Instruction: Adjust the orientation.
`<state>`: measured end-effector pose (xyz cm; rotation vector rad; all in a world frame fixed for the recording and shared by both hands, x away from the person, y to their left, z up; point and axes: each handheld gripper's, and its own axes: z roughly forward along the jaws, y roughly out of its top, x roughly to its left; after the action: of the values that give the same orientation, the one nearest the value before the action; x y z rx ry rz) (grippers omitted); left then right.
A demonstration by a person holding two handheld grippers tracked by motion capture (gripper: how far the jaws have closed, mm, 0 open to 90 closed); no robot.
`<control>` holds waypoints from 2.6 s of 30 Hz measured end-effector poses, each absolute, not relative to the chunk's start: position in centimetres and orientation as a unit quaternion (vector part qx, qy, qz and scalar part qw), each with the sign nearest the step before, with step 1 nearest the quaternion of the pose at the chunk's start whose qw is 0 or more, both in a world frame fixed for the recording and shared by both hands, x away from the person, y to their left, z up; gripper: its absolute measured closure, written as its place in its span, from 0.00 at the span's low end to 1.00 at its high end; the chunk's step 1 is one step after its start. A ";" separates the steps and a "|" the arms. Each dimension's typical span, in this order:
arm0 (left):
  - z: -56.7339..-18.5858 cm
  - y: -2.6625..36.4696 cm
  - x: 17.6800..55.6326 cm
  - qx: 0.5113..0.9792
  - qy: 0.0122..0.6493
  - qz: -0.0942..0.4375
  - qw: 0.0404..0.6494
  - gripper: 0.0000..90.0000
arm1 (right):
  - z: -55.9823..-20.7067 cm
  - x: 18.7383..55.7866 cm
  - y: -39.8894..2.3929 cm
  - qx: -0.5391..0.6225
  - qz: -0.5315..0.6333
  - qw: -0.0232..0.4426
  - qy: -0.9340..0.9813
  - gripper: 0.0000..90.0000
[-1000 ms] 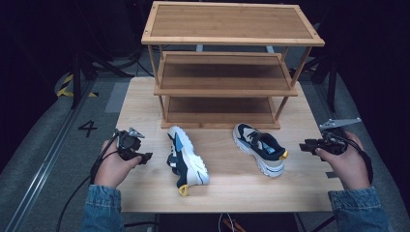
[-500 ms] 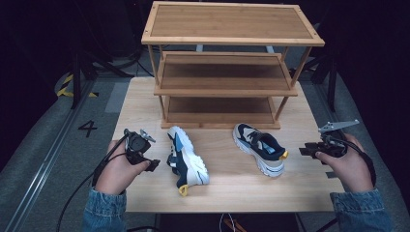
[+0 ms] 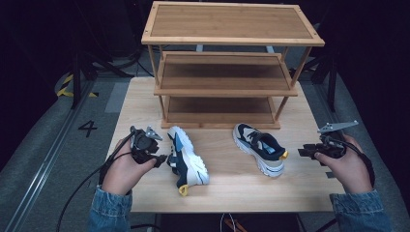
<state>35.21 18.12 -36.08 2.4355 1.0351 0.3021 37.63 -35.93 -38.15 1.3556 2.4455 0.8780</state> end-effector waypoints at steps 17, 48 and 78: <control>-36.3 12.4 36.8 0.917 0.304 0.063 0.248 0.98 | -38.2 35.8 -36.1 0.463 0.288 0.119 0.830 0.81; -37.5 6.6 38.2 0.935 0.252 0.037 0.247 1.00 | -38.7 33.5 -37.2 0.479 0.277 0.128 0.823 0.79; -34.3 6.8 35.9 0.912 0.251 0.097 0.310 0.56 | -38.7 33.3 -37.2 0.478 0.276 0.135 0.822 0.74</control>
<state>35.95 6.77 -34.29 2.4093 0.6640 0.2556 33.29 -37.25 -38.74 1.3863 2.3831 0.8011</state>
